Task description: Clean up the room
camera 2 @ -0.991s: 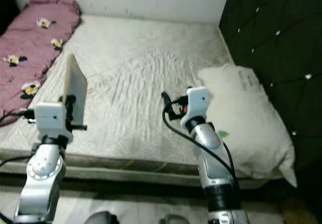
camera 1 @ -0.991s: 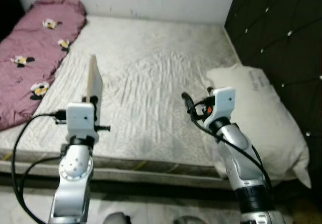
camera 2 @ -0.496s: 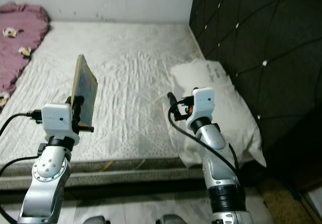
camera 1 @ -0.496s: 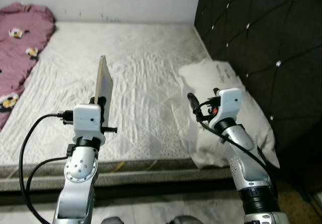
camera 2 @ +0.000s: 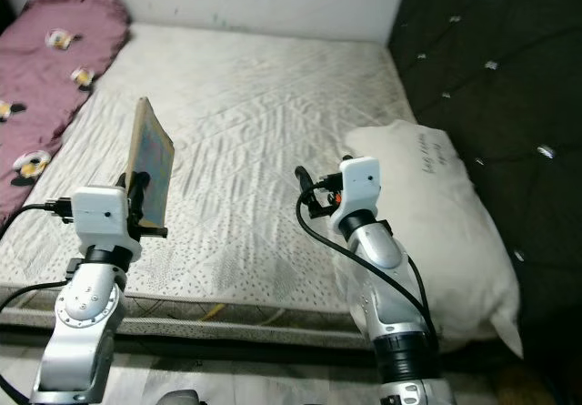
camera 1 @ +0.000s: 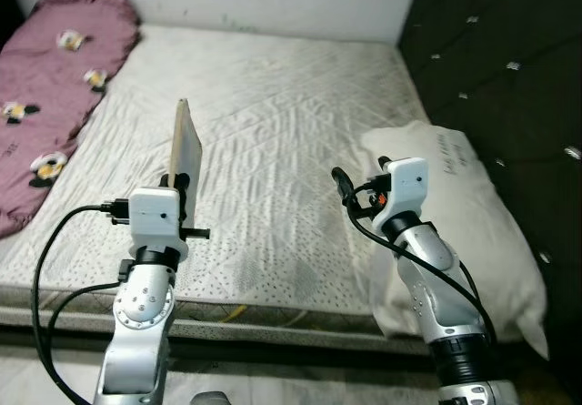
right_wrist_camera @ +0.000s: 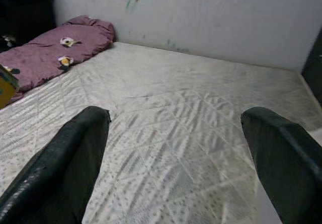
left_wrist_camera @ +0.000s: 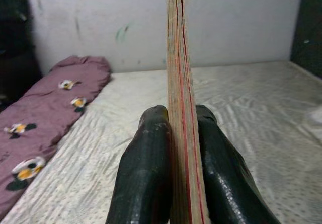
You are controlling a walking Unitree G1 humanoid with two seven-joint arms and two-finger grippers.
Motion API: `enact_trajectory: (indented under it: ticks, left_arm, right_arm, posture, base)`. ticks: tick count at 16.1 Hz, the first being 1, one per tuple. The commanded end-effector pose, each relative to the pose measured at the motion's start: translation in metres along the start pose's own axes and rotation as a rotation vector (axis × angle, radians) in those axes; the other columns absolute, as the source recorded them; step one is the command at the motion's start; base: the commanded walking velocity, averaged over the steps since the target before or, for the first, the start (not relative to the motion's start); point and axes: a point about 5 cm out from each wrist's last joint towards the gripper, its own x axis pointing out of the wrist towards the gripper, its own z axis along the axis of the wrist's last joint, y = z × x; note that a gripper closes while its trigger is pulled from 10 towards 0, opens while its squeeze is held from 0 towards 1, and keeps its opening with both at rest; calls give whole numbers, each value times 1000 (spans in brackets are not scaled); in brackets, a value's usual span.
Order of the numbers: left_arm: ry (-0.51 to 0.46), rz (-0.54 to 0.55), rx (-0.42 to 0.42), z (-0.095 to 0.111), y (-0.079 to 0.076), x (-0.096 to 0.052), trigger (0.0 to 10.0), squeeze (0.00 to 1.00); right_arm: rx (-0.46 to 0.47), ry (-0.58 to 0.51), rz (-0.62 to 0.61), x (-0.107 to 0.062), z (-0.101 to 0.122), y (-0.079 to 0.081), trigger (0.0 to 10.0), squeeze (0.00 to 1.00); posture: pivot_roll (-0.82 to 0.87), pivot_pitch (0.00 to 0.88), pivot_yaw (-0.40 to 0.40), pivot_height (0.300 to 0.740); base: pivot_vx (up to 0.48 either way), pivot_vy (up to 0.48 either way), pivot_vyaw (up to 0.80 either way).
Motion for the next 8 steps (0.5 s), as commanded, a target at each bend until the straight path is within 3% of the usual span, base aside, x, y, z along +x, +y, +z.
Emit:
enact_trajectory:
  ticks: [1, 7, 8]
  left_arm:
    - [-56, -7, 2, 11, -1, 1, 10000, 0]
    - [-43, 7, 12, 9, 1, 2, 10000, 0]
    - [-42, 7, 13, 9, 1, 2, 10000, 0]
  right_arm:
    - [-8, -3, -16, -1, 1, -5, 10000, 0]
    - [-6, 2, -21, -1, 0, -5, 10000, 0]
    - [-6, 5, -22, 0, -1, -5, 10000, 0]
  posture:
    - [-28, 0, -24, 740]
    - [-27, 0, -22, 740]
    - [-26, 0, -22, 740]
  base:
    - [315, 0, 0]
    - [45, 0, 0]
    - [0, 0, -519]
